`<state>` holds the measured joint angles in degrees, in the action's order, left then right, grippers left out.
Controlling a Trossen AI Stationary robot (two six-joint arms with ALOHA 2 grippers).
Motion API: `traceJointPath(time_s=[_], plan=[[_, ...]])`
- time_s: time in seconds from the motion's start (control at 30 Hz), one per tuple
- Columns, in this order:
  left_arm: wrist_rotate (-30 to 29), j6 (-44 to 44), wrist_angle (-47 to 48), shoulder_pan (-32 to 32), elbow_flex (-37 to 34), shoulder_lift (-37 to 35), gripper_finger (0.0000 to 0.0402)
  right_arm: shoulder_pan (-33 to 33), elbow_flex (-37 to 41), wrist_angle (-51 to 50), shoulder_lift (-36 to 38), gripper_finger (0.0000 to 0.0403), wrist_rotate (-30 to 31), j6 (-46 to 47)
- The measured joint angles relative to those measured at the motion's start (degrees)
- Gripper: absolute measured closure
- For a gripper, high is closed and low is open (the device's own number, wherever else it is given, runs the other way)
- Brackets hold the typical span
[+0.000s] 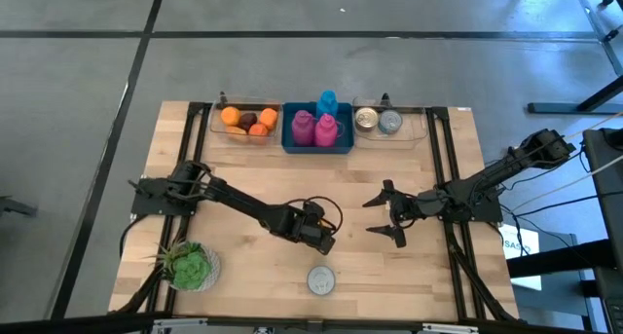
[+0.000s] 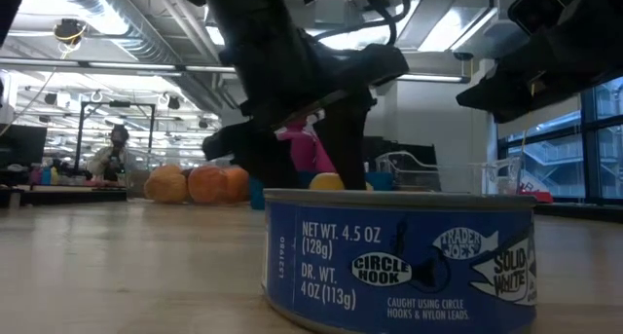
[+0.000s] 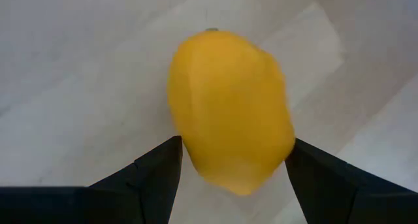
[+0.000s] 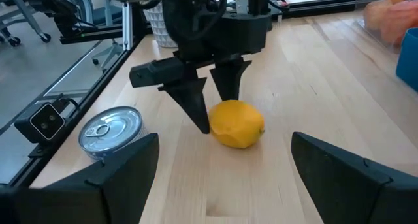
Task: Pick & Place Food Item
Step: Put the lemon into the left transparent bin
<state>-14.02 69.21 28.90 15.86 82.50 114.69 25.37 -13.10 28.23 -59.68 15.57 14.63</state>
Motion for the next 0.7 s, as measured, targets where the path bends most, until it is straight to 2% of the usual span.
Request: traceJointPath(time_s=[0.33,0.7], plan=[[-0.95,-3.0,-0.43,-1.67,0.0,0.0,0.0155,0.01,0.0,-0.26,0.0,0.0058,0.0,0.13],[-2.94,-5.15,-0.43,-1.73,0.0,0.0,0.0273,0.02,0.0,-0.69,0.0,0.0058,-0.02,0.13]])
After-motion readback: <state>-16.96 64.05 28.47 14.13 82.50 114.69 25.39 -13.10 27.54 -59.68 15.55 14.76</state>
